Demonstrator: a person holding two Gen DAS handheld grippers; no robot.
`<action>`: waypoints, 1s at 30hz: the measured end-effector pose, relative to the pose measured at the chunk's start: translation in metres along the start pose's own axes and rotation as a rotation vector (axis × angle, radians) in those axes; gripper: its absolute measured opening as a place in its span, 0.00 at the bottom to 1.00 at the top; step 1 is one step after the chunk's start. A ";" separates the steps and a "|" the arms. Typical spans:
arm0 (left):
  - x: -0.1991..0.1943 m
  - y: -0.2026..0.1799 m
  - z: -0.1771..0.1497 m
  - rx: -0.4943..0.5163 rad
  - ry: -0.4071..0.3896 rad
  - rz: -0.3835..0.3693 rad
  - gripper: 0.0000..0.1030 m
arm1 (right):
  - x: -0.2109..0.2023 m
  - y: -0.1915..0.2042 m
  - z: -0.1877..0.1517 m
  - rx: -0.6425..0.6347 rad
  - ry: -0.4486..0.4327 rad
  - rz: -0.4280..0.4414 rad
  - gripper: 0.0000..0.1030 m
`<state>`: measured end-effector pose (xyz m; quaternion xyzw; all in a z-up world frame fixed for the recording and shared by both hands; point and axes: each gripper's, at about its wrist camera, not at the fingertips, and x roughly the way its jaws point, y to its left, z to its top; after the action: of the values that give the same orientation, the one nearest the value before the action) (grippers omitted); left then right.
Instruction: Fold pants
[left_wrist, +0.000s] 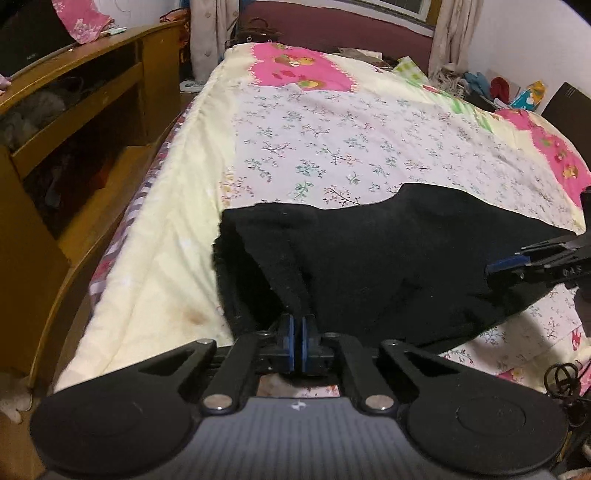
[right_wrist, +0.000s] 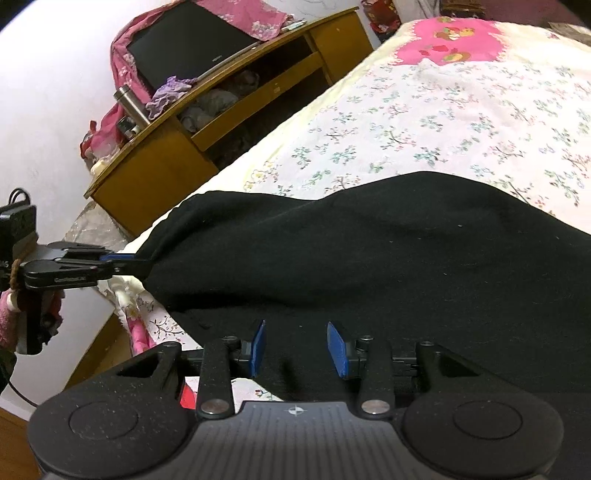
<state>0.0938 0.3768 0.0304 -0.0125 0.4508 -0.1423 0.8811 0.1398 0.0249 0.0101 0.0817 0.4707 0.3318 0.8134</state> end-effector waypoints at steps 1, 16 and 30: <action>-0.001 0.001 0.000 0.009 0.000 0.023 0.13 | -0.001 -0.003 0.001 -0.001 -0.004 -0.009 0.29; 0.000 -0.026 0.048 -0.022 -0.279 -0.074 0.26 | 0.010 -0.056 0.095 -0.034 -0.127 -0.114 0.53; 0.121 -0.004 -0.029 -0.289 0.142 -0.192 0.16 | 0.041 -0.089 0.073 -0.009 0.125 0.097 0.51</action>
<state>0.1364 0.3442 -0.0820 -0.1716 0.5244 -0.1601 0.8185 0.2541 -0.0048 -0.0191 0.0797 0.5148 0.3772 0.7657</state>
